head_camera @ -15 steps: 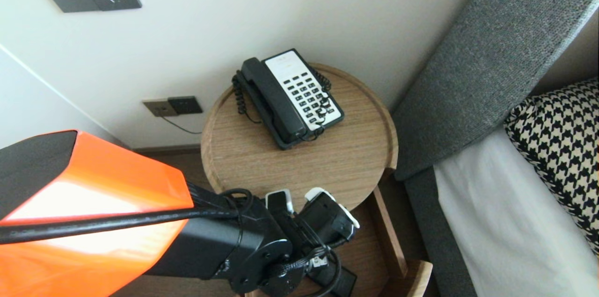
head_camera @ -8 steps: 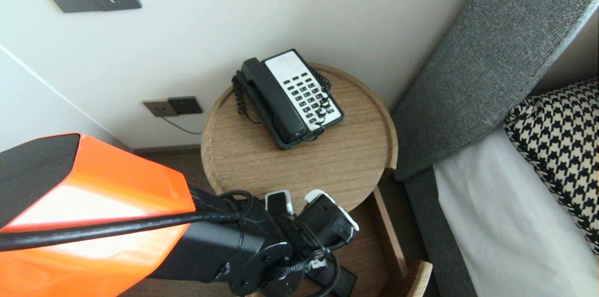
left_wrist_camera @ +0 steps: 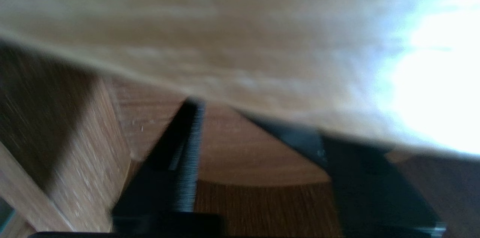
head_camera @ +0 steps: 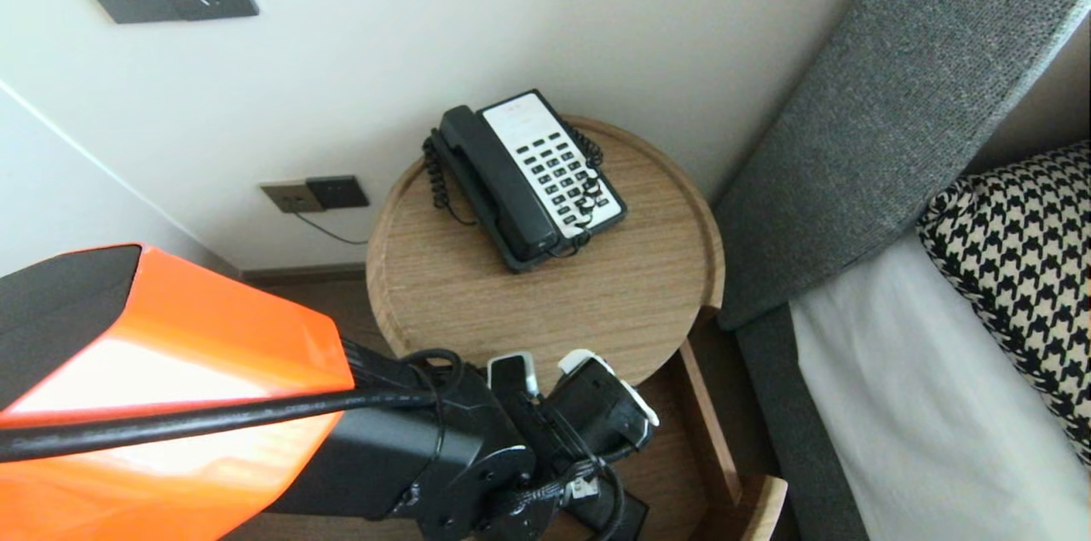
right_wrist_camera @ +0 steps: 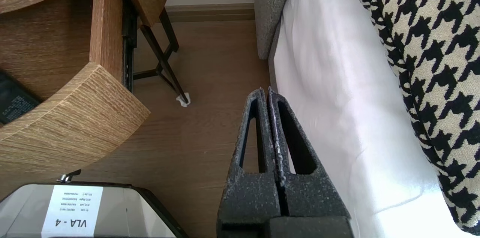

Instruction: Take the remote control out of the drawer one by one and place them on the table

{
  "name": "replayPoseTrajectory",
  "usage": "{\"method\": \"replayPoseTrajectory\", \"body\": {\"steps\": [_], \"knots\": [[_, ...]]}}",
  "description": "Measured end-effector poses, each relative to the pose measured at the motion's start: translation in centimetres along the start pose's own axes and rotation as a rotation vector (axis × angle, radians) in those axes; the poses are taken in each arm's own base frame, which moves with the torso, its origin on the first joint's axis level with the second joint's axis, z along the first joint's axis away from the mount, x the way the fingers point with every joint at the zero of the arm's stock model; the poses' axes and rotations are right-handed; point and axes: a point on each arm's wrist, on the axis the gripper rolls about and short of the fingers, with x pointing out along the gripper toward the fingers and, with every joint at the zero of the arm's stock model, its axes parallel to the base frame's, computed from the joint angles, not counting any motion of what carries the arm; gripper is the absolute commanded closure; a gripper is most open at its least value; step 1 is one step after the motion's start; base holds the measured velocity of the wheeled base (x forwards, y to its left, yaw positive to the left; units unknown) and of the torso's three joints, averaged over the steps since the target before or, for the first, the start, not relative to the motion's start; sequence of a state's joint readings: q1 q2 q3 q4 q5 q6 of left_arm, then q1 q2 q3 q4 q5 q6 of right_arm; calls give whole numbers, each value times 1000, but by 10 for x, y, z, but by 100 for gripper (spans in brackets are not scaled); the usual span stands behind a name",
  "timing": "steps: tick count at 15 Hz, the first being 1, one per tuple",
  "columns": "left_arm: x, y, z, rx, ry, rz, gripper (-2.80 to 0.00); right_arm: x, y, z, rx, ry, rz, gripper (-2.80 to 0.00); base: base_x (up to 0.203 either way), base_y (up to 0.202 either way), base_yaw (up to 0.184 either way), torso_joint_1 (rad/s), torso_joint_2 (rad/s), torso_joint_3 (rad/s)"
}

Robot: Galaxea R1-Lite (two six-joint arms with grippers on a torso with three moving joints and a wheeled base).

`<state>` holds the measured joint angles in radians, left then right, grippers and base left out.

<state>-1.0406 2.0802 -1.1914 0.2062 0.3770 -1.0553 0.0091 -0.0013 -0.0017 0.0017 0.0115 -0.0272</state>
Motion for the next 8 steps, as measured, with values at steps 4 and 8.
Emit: {"method": "replayPoseTrajectory", "body": {"steps": [4,8], "knots": [[-3,-4,-7,38,-3,-9,0,0,0,0,0,0,0,0,0,0,0,0,0,0],[-9,-3,-12,52,-10,-9,0,0,0,0,0,0,0,0,0,0,0,0,0,0]]}}
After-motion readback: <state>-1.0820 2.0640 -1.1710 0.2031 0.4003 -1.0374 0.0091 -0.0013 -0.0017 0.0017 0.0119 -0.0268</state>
